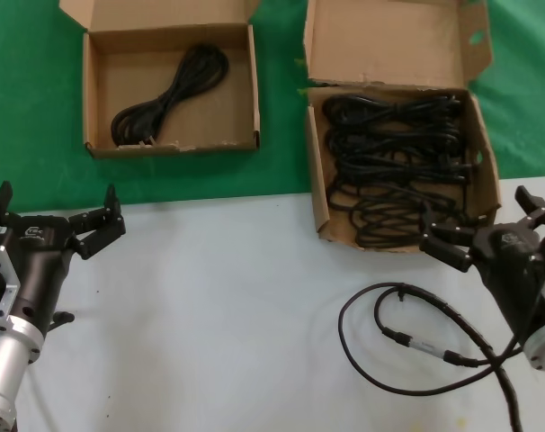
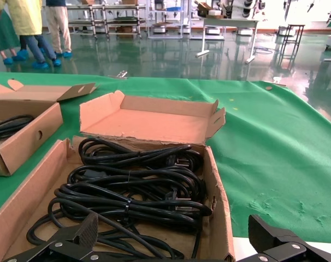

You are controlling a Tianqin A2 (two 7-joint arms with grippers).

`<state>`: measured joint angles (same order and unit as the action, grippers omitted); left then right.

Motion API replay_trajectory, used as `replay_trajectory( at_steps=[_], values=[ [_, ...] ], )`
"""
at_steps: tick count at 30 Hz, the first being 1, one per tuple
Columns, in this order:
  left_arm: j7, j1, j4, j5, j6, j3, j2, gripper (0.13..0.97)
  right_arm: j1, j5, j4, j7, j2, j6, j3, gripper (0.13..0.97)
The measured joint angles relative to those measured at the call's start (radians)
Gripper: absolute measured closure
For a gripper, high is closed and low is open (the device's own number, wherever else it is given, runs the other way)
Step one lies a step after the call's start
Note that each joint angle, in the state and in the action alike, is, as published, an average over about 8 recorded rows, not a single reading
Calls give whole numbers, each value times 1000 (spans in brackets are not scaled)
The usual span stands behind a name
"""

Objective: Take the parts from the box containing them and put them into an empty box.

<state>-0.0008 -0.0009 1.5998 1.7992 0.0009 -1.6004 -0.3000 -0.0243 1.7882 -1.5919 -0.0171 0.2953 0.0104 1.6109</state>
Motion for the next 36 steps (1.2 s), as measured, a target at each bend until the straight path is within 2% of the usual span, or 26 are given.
replay_trajectory(
  at_steps=[36],
  values=[
    [0, 0, 0, 0, 0, 0, 0, 132, 0, 0, 0, 0, 0, 0, 0, 129]
  ],
)
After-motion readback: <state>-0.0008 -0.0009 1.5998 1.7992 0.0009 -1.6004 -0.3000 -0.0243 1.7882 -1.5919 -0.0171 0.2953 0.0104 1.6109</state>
